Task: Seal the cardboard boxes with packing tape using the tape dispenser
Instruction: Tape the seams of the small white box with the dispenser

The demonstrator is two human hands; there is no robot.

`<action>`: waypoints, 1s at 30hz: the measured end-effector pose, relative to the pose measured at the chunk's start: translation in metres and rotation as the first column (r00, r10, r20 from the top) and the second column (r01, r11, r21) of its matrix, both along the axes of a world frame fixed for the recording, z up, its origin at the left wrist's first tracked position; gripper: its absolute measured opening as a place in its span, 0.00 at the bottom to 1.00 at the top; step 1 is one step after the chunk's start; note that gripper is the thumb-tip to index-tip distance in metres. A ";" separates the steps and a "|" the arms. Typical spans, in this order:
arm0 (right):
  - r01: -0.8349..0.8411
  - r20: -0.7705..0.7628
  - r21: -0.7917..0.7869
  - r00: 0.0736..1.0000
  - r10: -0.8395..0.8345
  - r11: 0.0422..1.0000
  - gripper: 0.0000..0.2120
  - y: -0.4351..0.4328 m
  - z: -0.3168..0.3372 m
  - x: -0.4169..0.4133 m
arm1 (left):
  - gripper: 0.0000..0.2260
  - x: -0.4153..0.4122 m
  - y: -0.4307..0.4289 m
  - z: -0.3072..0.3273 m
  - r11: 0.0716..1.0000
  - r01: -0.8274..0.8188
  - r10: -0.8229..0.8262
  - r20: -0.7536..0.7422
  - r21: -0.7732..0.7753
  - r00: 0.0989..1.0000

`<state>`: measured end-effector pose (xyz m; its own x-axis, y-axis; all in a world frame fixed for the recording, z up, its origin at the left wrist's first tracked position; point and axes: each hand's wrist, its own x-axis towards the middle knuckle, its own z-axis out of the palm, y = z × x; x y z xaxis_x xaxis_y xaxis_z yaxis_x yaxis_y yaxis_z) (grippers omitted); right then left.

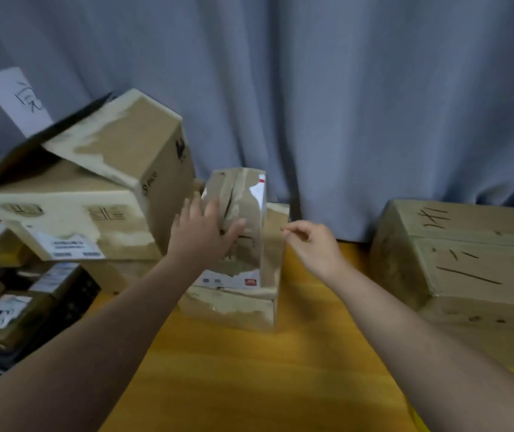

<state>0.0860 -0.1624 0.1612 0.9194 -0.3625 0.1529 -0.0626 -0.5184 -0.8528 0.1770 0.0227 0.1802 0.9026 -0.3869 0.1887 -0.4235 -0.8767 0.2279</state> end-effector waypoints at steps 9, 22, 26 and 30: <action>0.017 -0.134 0.244 0.991 0.017 0.970 0.12 0.030 -0.001 0.029 | 0.54 0.036 -0.038 0.018 0.983 -0.005 0.080 -0.405 0.185 0.911; 0.189 -0.207 0.123 0.965 -0.161 0.974 0.13 -0.015 -0.004 -0.019 | 0.47 0.033 -0.042 0.022 0.976 0.017 0.083 -0.443 0.217 0.893; 0.173 -0.187 0.100 0.970 -0.152 0.980 0.12 -0.038 0.002 -0.037 | 0.44 0.014 -0.049 0.030 0.994 -0.010 0.044 -0.313 0.109 0.949; 0.224 -0.092 0.073 0.972 -0.217 0.972 0.14 -0.067 0.014 -0.055 | 0.44 -0.018 -0.066 0.037 0.970 0.190 -0.177 -0.094 0.154 0.980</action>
